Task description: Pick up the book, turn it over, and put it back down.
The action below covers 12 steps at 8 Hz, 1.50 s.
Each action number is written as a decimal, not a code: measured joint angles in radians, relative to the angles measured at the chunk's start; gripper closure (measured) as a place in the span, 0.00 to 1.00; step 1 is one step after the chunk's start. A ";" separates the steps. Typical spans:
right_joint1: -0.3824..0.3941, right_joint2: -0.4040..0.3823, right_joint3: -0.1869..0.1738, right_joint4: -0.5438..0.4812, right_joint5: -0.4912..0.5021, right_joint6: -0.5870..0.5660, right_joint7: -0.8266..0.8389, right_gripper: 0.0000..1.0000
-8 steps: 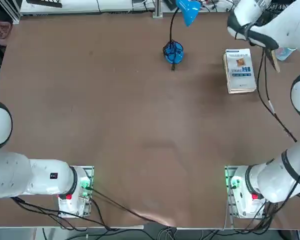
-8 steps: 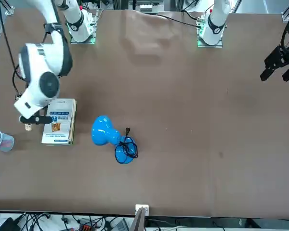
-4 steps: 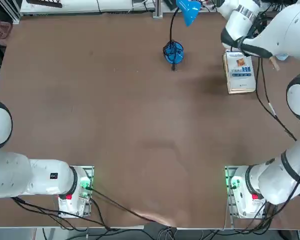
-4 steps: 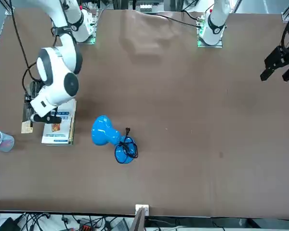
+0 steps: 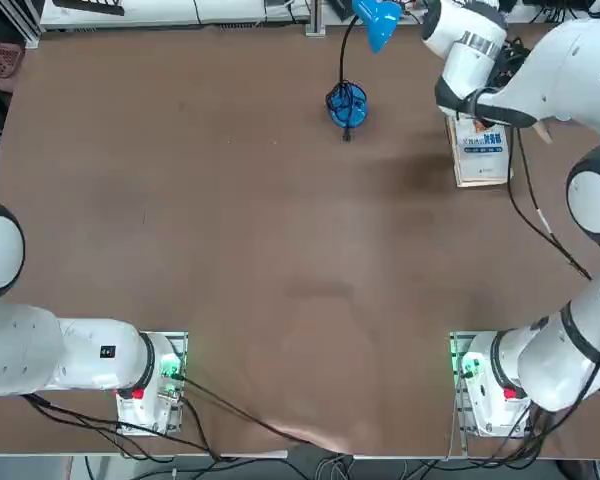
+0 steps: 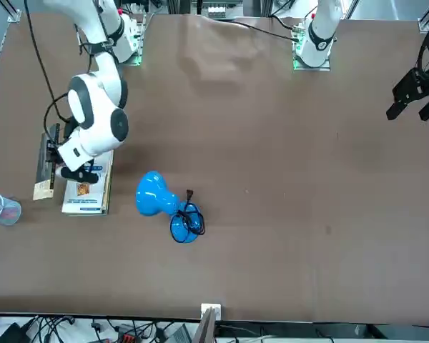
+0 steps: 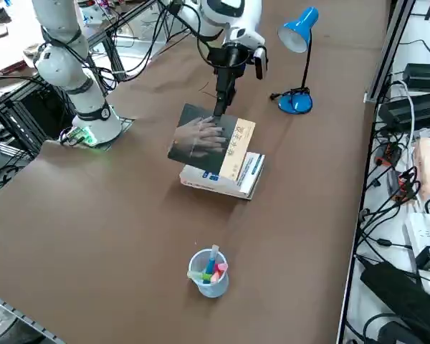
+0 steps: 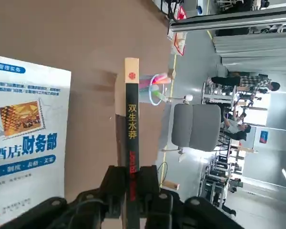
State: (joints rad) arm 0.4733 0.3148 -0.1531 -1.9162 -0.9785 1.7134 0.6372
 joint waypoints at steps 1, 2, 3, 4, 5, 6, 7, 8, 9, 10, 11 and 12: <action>0.014 0.017 0.000 -0.001 -0.002 -0.003 0.032 0.89; 0.028 0.033 0.000 -0.001 -0.004 -0.009 0.061 0.89; 0.040 0.046 0.000 -0.001 -0.006 -0.014 0.095 0.89; 0.049 0.060 0.000 -0.001 -0.011 -0.022 0.121 0.89; 0.057 0.076 0.000 -0.002 -0.019 -0.034 0.147 0.89; 0.066 0.095 0.000 -0.005 -0.031 -0.046 0.179 0.89; 0.074 0.117 0.000 -0.008 -0.038 -0.057 0.218 0.89; 0.081 0.140 0.000 -0.008 -0.042 -0.060 0.252 0.89; 0.086 0.156 0.000 -0.008 -0.045 -0.065 0.276 0.89; 0.091 0.164 0.000 -0.007 -0.045 -0.080 0.292 0.89; 0.096 0.168 0.000 -0.004 -0.045 -0.098 0.301 0.89; 0.101 0.170 0.000 0.000 -0.045 -0.110 0.304 0.89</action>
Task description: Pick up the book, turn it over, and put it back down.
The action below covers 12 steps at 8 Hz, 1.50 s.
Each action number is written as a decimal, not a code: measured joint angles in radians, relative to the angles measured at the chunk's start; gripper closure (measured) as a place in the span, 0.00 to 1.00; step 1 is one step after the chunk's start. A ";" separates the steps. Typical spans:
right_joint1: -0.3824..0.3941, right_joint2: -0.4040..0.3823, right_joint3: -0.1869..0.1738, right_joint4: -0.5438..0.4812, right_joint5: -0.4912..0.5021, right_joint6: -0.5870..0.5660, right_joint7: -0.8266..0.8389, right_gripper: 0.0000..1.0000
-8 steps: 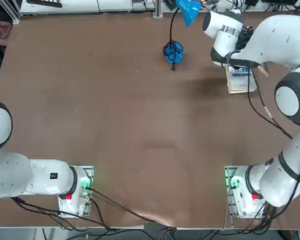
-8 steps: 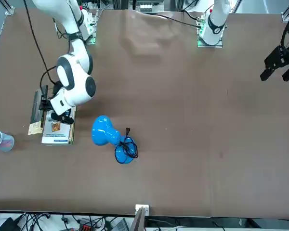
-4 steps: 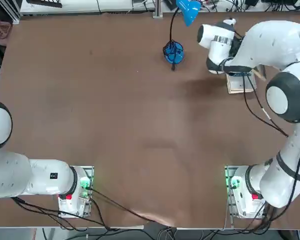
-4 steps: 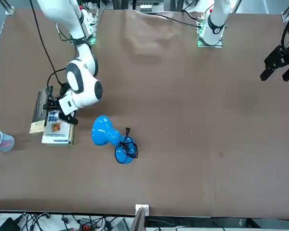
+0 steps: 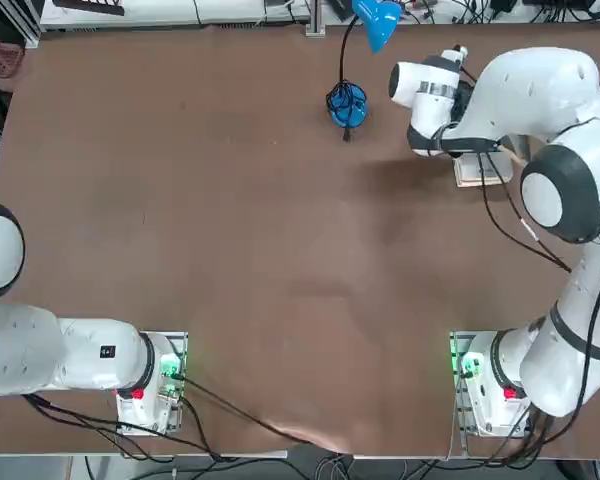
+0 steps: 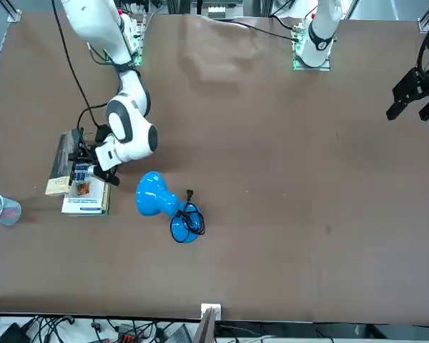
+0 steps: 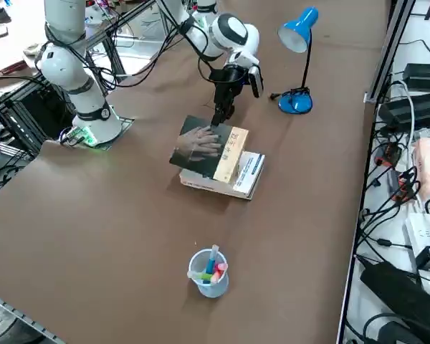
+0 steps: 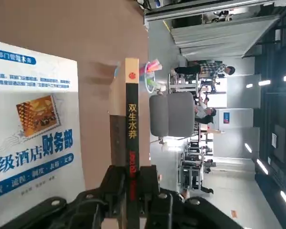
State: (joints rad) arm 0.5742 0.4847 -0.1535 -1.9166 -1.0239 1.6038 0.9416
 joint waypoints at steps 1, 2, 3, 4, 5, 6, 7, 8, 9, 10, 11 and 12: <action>0.004 0.003 0.000 0.007 0.000 -0.003 0.001 0.89; 0.007 0.009 0.000 0.017 0.000 -0.003 0.001 0.89; 0.011 0.023 0.000 0.034 0.000 -0.003 0.001 0.89; 0.016 0.044 0.000 0.051 0.000 -0.003 0.001 0.89; 0.019 0.065 0.000 0.061 -0.001 -0.001 0.001 0.89; 0.021 0.083 0.000 0.068 -0.001 0.003 0.001 0.89; 0.025 0.094 0.000 0.075 -0.002 0.005 0.001 0.89; 0.032 0.104 0.000 0.082 -0.002 0.005 0.001 0.89; 0.038 0.114 0.000 0.088 -0.002 0.006 0.001 0.89; 0.043 0.127 0.000 0.093 -0.002 0.006 0.001 0.89; 0.046 0.140 0.000 0.097 -0.005 0.006 0.001 0.89; 0.050 0.150 0.000 0.099 -0.012 0.006 0.002 0.89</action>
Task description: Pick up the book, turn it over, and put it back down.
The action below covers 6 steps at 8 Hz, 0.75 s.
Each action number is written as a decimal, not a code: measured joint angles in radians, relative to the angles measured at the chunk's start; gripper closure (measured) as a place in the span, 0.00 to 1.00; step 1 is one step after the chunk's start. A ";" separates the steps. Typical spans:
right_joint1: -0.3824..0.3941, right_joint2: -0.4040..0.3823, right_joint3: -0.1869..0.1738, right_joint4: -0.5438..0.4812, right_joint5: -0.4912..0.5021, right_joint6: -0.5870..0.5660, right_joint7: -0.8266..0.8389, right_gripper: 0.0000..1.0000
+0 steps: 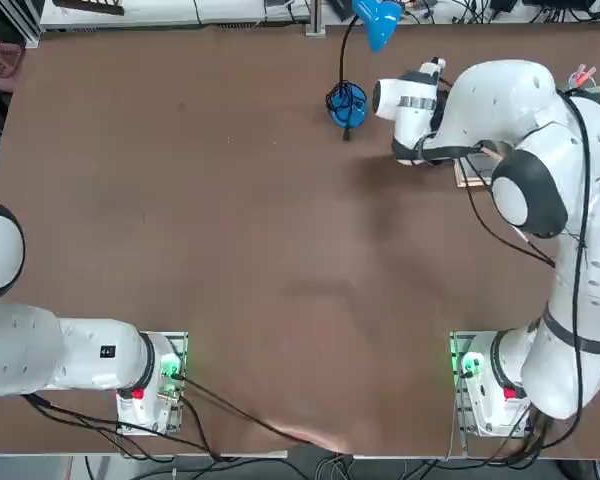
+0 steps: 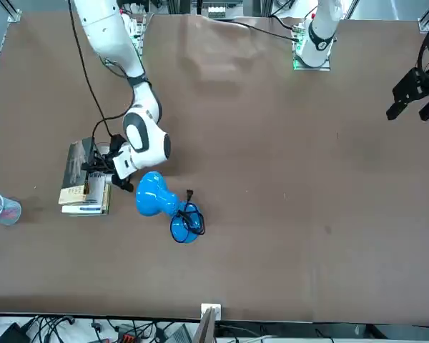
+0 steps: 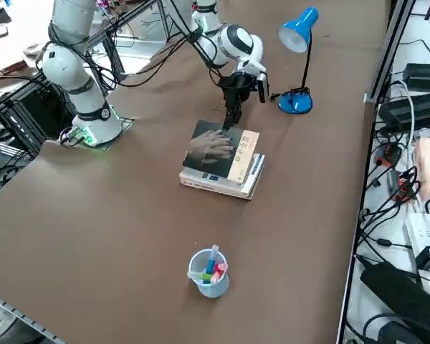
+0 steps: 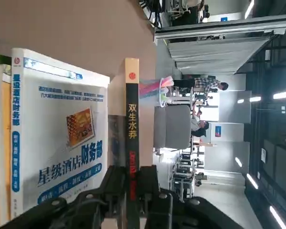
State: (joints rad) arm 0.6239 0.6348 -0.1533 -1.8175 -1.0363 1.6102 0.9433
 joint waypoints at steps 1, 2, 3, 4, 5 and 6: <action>0.003 0.010 0.000 0.001 -0.010 0.000 0.000 0.89; 0.005 0.018 0.000 0.001 -0.024 0.000 0.001 0.89; 0.006 0.026 0.000 0.001 -0.037 0.000 0.002 0.89; 0.006 0.031 0.000 0.001 -0.045 0.000 0.003 0.89; 0.006 0.034 -0.001 0.001 -0.046 0.000 0.003 0.89; 0.006 0.036 -0.002 0.001 -0.046 0.000 0.003 0.89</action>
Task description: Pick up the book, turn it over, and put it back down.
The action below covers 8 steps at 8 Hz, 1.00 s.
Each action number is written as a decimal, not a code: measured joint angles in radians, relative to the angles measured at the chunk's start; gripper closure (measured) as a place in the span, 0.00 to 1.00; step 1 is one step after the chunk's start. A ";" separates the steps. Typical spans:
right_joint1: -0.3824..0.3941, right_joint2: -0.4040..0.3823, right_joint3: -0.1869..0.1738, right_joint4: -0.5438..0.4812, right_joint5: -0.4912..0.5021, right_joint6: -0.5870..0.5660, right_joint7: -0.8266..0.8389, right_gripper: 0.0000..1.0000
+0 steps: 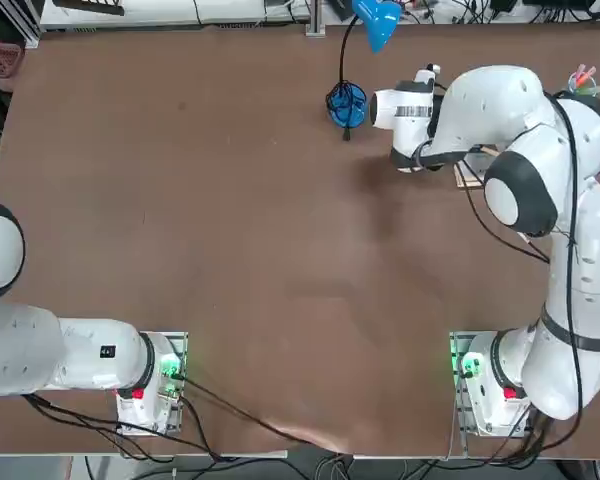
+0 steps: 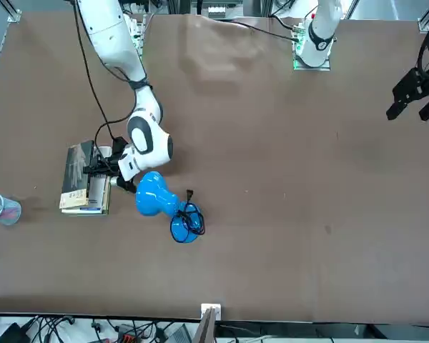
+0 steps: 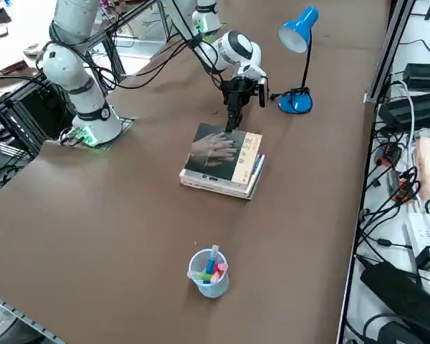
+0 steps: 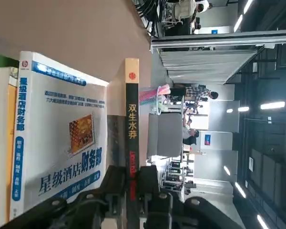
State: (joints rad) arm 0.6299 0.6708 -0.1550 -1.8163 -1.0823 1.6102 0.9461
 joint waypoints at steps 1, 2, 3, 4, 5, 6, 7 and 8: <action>0.000 0.003 -0.001 0.000 0.000 0.000 0.000 0.89; 0.000 0.010 -0.001 0.000 0.000 0.000 0.000 0.89; 0.000 0.019 -0.001 0.000 0.000 0.000 0.011 0.89; -0.001 0.029 -0.002 0.000 0.000 0.000 0.026 0.89; -0.001 0.037 -0.002 0.000 0.000 0.000 0.035 0.89; -0.001 0.044 -0.002 0.000 0.000 0.000 0.040 0.89; -0.001 0.046 -0.002 0.000 0.000 0.000 0.041 0.89; 0.000 0.046 -0.002 0.000 0.000 0.000 0.042 0.89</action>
State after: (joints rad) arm 0.6301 0.7173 -0.1574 -1.8161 -1.0821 1.6102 0.9878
